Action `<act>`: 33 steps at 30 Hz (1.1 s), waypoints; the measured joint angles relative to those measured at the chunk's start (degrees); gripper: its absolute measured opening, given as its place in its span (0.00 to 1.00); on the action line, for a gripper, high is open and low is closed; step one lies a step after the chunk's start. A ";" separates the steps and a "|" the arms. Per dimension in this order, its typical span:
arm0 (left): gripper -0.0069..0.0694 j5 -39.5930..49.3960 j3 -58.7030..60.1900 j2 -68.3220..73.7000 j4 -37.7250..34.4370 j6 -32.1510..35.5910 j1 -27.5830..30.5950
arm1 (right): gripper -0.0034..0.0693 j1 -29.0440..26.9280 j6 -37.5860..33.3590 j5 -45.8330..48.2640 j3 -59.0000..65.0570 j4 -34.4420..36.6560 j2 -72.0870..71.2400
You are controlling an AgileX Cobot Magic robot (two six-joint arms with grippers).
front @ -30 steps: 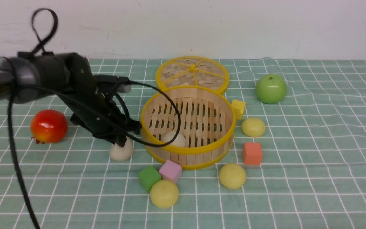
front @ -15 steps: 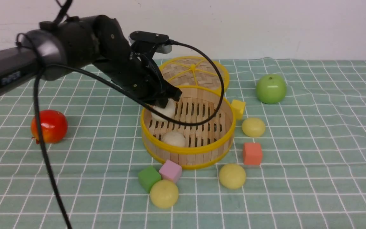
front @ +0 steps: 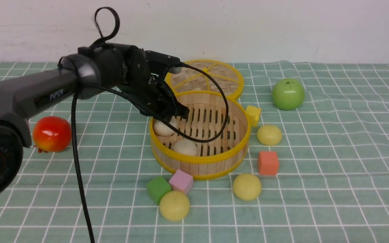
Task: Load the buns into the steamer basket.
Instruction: Use the left arm to put the steamed stuffed bun into the steamer, then use the left arm to grab a steamed stuffed bun
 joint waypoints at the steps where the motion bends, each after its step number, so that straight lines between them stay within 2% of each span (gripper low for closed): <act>1: 0.24 -0.09 0.00 0.00 0.01 0.00 0.00 | 0.38 0.00 0.00 0.00 0.00 0.00 0.00; 6: 0.37 0.21 0.00 0.00 -0.10 0.00 0.00 | 0.38 0.00 0.00 0.00 0.00 0.00 0.00; 10: 0.48 4.50 -0.06 -1.27 -0.17 -0.05 0.00 | 0.38 0.00 0.00 0.00 0.00 0.00 0.00; 13: 0.48 8.01 -0.06 -4.58 -0.31 -0.16 0.00 | 0.38 0.00 0.00 0.00 0.00 0.00 0.00; 15: 0.46 10.35 -0.06 -7.13 -0.62 -0.16 0.00 | 0.38 0.00 0.00 0.00 0.00 0.00 0.00; 18: 0.35 16.12 0.08 -12.23 -3.17 -0.14 0.00 | 0.38 0.00 0.00 0.00 0.00 0.00 0.00; 19: 0.34 16.46 0.13 -12.23 -3.39 -0.14 0.00 | 0.38 0.00 0.00 0.00 0.00 0.00 0.00; 22: 0.15 21.66 3.90 -16.90 -8.14 1.32 -0.32 | 0.38 0.00 0.00 0.00 0.00 0.00 0.00; 24: 0.07 23.07 7.97 -18.36 -8.73 2.03 -1.35 | 0.38 0.00 0.00 0.00 0.00 0.00 0.00; 26: 0.07 22.67 12.98 -19.55 -8.73 2.59 -3.20 | 0.38 0.00 0.00 0.00 0.00 0.00 0.00; 29: 0.07 19.84 20.43 -20.09 -7.26 2.58 -9.61 | 0.38 0.00 0.00 0.00 0.00 0.00 0.00; 33: 0.07 18.13 23.30 -20.09 -4.25 -0.34 -14.95 | 0.38 0.00 0.00 0.00 0.00 0.00 0.00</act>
